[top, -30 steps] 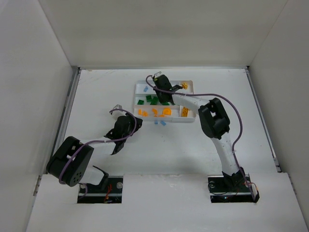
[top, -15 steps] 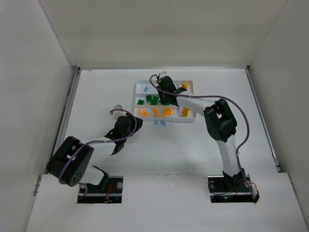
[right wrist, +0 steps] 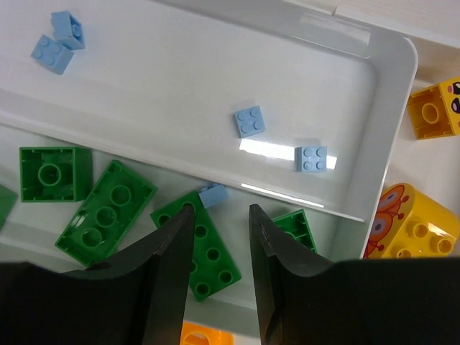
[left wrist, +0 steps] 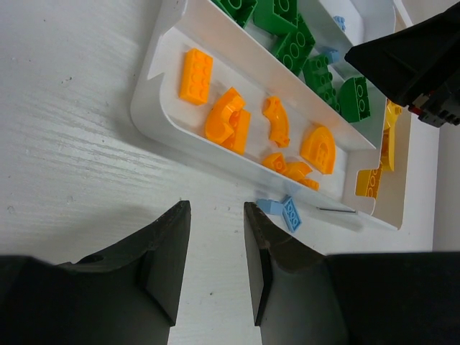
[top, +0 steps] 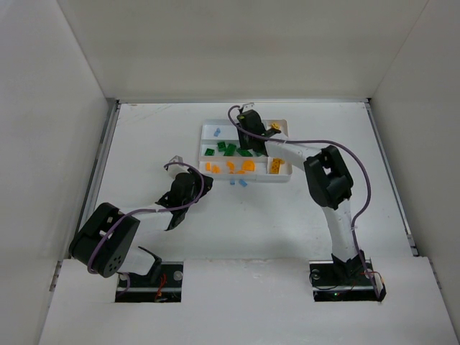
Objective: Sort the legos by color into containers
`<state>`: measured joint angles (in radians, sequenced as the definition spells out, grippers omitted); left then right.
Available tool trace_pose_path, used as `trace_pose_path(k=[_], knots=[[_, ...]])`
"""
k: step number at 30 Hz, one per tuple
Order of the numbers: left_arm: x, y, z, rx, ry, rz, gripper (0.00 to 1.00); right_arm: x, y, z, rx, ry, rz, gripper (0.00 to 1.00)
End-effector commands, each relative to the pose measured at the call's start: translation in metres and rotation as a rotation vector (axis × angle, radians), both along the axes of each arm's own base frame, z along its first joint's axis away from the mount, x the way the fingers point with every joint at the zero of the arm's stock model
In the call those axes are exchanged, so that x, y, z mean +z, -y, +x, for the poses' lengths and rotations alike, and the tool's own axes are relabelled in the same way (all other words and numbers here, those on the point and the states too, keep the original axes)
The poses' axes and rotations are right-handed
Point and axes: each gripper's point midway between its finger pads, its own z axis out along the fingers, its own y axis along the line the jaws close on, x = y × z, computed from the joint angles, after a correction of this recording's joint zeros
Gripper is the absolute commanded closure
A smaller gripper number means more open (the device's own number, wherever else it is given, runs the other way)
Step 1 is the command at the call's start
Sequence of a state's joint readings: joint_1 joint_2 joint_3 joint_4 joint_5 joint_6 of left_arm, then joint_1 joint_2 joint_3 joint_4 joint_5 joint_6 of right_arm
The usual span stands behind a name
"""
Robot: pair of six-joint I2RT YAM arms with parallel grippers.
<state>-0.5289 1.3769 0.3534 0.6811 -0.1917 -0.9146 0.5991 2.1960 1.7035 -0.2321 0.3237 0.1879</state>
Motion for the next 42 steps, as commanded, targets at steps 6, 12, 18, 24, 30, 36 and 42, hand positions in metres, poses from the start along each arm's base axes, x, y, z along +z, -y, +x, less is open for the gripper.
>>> trace_pose_path(k=[6,12,18,24,30,36,42], knots=[[0.015,0.005,0.008,0.000,0.056,-0.023,0.67,-0.006,-0.003,0.014,-0.007,0.002,-0.008,0.59],[0.014,0.005,0.009,0.000,0.054,-0.021,0.67,-0.014,-0.002,0.014,0.000,0.000,-0.031,0.58],[0.013,0.006,0.009,-0.001,0.051,-0.025,0.67,-0.015,-0.004,0.019,0.014,0.005,-0.040,0.60],[0.013,0.006,0.009,-0.001,0.052,-0.026,0.67,-0.019,-0.006,0.022,0.022,0.004,-0.038,0.68],[0.013,0.005,0.010,0.002,0.052,-0.026,0.67,-0.017,-0.006,0.021,0.024,0.005,-0.033,0.75],[0.014,0.008,0.009,-0.005,0.053,-0.024,0.67,0.020,0.000,0.018,0.014,0.079,-0.018,0.76],[0.015,0.012,0.009,-0.017,0.056,-0.018,0.67,0.068,-0.003,0.016,0.010,0.153,0.052,0.76]])
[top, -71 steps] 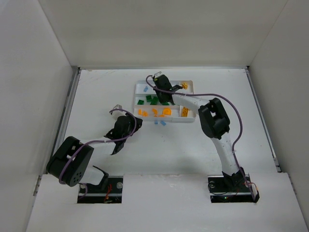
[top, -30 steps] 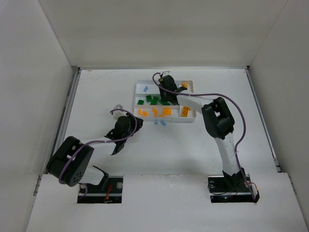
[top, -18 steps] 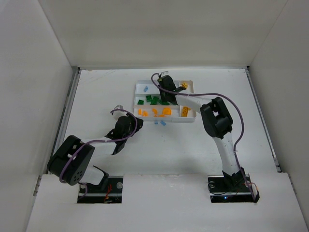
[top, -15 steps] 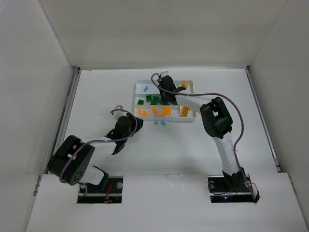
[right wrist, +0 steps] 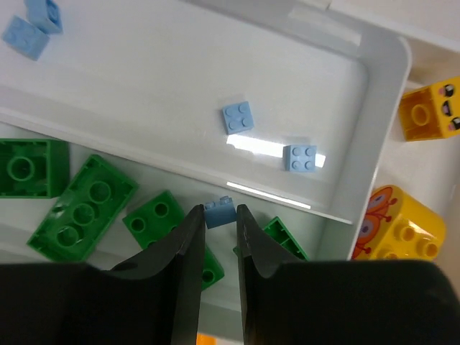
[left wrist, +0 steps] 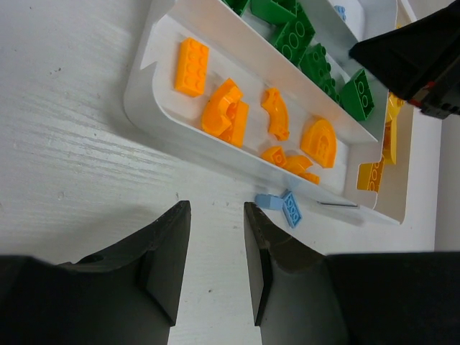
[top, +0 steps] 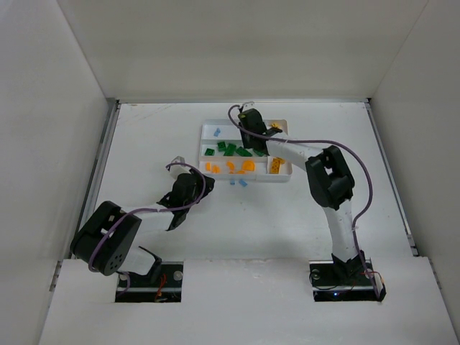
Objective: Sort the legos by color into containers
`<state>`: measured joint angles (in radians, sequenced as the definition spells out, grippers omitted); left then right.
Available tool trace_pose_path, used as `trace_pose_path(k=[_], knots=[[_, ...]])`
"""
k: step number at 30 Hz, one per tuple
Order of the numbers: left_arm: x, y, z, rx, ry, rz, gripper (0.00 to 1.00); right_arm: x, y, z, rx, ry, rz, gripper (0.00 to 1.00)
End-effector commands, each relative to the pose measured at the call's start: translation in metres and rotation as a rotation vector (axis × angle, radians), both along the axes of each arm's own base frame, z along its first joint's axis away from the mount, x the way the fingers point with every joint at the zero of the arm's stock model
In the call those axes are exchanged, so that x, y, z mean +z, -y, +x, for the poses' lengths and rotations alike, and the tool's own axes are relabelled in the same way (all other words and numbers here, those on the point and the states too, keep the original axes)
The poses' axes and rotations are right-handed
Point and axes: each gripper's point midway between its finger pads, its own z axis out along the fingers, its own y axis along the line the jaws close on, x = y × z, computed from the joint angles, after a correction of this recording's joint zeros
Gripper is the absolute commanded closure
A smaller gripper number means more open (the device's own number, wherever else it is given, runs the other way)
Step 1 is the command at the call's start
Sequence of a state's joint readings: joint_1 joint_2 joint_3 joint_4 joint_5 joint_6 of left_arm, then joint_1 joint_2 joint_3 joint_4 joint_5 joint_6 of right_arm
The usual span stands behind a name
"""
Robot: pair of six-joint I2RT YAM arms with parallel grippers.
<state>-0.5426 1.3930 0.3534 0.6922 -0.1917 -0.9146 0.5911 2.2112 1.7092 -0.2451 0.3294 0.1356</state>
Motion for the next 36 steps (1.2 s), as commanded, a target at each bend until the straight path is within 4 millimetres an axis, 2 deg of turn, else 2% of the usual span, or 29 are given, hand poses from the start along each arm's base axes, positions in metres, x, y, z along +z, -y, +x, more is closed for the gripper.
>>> trace_pose_path(k=[1,7,9,11,14,17,20,22,25,29,33,36], knots=[[0.018,0.008,0.010,-0.007,0.061,-0.016,0.67,0.079,-0.010,0.018,-0.013,0.170,0.120,0.76],[0.019,0.022,0.010,-0.057,0.064,0.024,0.67,0.066,0.001,0.047,-0.076,0.163,0.148,0.74],[0.018,0.030,0.009,-0.086,0.062,0.048,0.67,0.060,0.006,0.056,-0.098,0.161,0.153,0.69],[0.018,0.040,0.007,-0.116,0.064,0.070,0.67,0.059,0.011,0.062,-0.125,0.164,0.157,0.60],[0.018,0.051,0.007,-0.141,0.076,0.111,0.65,0.077,0.013,0.059,-0.153,0.191,0.203,0.44],[0.019,0.056,0.006,-0.146,0.086,0.168,0.64,0.099,0.016,0.047,-0.145,0.230,0.241,0.39],[0.019,0.058,0.006,-0.140,0.089,0.223,0.63,0.117,0.029,0.022,-0.156,0.262,0.273,0.44],[0.015,0.060,0.006,-0.138,0.085,0.259,0.63,0.120,0.033,-0.004,-0.165,0.267,0.321,0.51],[0.006,0.063,0.006,-0.139,0.064,0.312,0.63,0.112,0.033,-0.052,-0.171,0.261,0.415,0.60],[-0.003,0.067,0.008,-0.138,0.051,0.365,0.63,0.092,0.040,-0.110,-0.187,0.222,0.496,0.61],[-0.008,0.074,0.013,-0.134,0.046,0.405,0.64,0.082,0.041,-0.151,-0.178,0.196,0.545,0.60],[-0.011,0.076,0.018,-0.124,0.046,0.446,0.64,0.066,0.037,-0.179,-0.155,0.161,0.557,0.56]])
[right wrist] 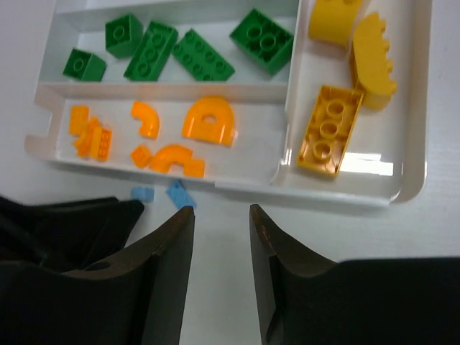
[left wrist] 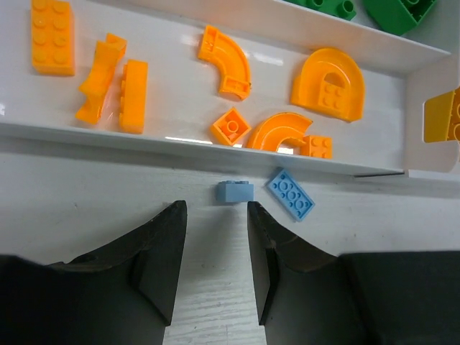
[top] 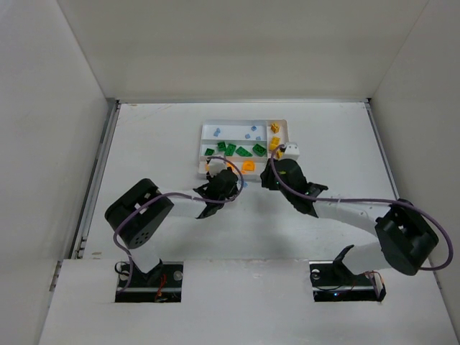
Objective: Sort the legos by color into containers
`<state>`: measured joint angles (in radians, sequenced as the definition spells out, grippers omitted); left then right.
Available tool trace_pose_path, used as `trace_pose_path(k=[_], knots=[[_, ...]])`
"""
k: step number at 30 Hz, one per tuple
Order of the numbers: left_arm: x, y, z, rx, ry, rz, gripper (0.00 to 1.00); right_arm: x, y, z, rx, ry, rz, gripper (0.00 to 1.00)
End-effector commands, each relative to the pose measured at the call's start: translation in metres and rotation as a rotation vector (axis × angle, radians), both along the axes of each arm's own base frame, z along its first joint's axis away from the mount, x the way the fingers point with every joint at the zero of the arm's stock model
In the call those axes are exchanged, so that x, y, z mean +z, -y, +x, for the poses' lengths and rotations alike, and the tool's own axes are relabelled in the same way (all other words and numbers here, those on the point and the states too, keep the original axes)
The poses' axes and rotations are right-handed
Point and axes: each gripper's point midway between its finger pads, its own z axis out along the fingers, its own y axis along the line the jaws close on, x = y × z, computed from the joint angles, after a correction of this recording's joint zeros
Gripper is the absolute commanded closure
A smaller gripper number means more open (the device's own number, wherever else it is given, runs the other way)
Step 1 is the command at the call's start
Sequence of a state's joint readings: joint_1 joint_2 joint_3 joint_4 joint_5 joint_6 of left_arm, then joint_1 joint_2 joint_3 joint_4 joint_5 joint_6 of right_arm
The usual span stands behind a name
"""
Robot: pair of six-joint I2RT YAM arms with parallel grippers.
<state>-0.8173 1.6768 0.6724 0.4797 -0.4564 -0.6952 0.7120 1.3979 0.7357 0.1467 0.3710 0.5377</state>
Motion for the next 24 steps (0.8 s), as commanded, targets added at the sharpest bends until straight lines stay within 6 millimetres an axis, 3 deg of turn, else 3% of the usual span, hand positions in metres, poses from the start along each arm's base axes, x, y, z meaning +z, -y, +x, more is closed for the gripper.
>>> trace_pose_path(k=[1,6,9,15,19,22,24], knots=[[0.014,0.005,0.014,0.024,0.053,0.041,0.64,0.006,-0.011,-0.016,-0.011,0.031,0.112,0.56],[0.008,0.013,0.019,0.017,0.043,0.061,0.65,-0.031,-0.013,-0.048,0.018,-0.043,0.103,0.55],[0.002,0.011,0.020,0.030,0.038,0.092,0.67,-0.040,-0.014,-0.062,0.025,-0.060,0.117,0.55],[-0.003,0.011,0.025,0.041,0.037,0.127,0.72,-0.040,-0.012,-0.065,0.027,-0.047,0.122,0.55],[0.001,0.008,0.025,0.041,0.052,0.150,0.84,-0.047,-0.014,-0.063,0.032,-0.053,0.100,0.54],[0.010,0.008,0.019,0.028,0.053,0.142,0.89,-0.051,-0.015,-0.062,0.034,-0.056,0.092,0.53],[0.027,0.009,0.011,0.011,0.069,0.120,0.90,-0.051,-0.015,-0.060,0.036,-0.049,0.084,0.52]])
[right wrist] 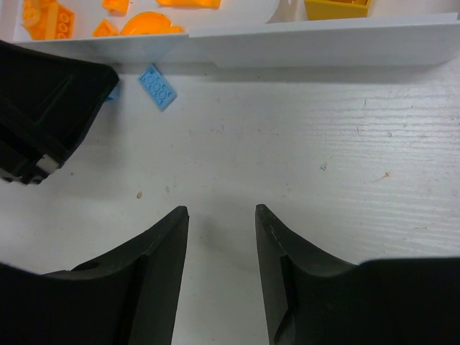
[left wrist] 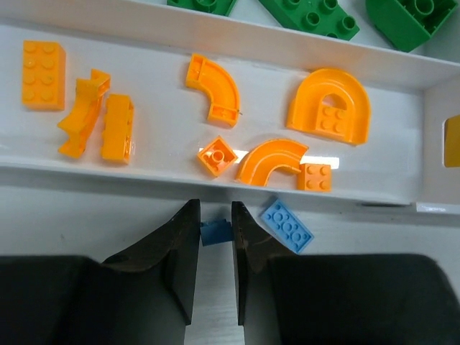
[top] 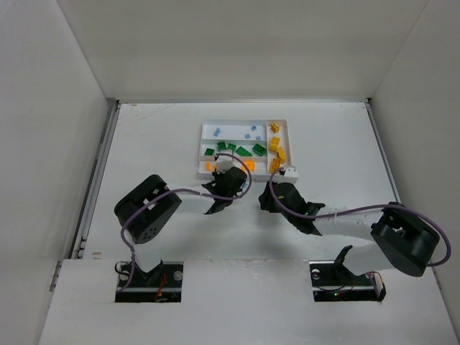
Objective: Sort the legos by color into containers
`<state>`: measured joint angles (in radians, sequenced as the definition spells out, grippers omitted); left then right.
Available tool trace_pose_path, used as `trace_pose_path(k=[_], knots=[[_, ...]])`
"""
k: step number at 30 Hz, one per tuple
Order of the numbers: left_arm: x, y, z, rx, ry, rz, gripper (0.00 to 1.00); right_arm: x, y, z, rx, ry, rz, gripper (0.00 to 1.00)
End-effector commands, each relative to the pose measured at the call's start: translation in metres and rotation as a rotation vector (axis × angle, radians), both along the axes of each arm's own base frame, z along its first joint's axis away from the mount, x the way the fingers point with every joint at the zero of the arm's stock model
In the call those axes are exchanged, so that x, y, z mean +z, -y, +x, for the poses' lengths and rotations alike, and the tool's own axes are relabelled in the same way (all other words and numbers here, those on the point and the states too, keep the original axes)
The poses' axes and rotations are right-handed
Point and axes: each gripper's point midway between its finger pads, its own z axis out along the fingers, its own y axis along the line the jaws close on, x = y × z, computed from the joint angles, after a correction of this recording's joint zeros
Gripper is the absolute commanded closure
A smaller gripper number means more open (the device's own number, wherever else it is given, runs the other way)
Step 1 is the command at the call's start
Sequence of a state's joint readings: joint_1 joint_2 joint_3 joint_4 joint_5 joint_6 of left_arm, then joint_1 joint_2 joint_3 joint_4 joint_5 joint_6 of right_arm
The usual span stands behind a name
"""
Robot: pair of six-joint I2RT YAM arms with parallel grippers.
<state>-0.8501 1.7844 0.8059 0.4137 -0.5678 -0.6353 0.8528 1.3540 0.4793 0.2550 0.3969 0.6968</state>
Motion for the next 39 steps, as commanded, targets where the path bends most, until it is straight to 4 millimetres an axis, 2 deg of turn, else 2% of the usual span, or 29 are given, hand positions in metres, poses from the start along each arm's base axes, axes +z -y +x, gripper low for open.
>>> trace_pose_path(k=[1,3,6,8,10,14,18,20,26,29,32,35,39], knots=[[0.041,0.000,-0.010,-0.022,0.049,-0.021,0.90,0.015,-0.011,0.010,-0.005,0.061,0.037,0.51],[0.068,-0.001,-0.011,-0.027,0.083,-0.054,0.90,0.016,-0.014,0.012,0.004,0.064,0.036,0.51],[0.107,-0.006,0.003,-0.022,0.135,-0.099,0.90,0.015,-0.021,0.016,0.029,0.067,0.025,0.51],[0.122,-0.008,0.020,-0.022,0.146,-0.134,0.90,0.016,-0.024,0.019,0.036,0.072,0.016,0.51],[0.128,-0.012,0.044,-0.003,0.139,-0.168,0.89,0.016,-0.026,0.020,0.036,0.072,0.016,0.52],[0.127,-0.016,0.099,0.049,0.122,-0.241,0.89,0.017,-0.029,0.015,0.045,0.074,0.021,0.52],[0.116,-0.014,0.157,0.075,0.118,-0.235,0.89,0.020,-0.035,0.003,0.062,0.074,0.043,0.52],[0.111,-0.013,0.180,0.086,0.116,-0.253,0.88,0.019,-0.036,-0.001,0.067,0.074,0.039,0.52],[0.093,-0.009,0.222,0.095,0.092,-0.234,0.86,0.015,-0.041,-0.009,0.095,0.066,0.015,0.51],[0.084,-0.009,0.234,0.102,0.094,-0.217,0.79,0.016,-0.041,-0.009,0.095,0.068,0.006,0.51],[0.090,-0.011,0.232,0.095,0.103,-0.222,0.64,0.018,-0.041,-0.005,0.119,0.087,-0.026,0.47],[0.113,-0.012,0.219,0.087,0.140,-0.250,0.54,0.015,-0.039,0.009,0.132,0.093,-0.081,0.45],[0.138,-0.023,0.181,0.084,0.182,-0.292,0.53,0.010,-0.046,0.025,0.181,0.103,-0.166,0.46]])
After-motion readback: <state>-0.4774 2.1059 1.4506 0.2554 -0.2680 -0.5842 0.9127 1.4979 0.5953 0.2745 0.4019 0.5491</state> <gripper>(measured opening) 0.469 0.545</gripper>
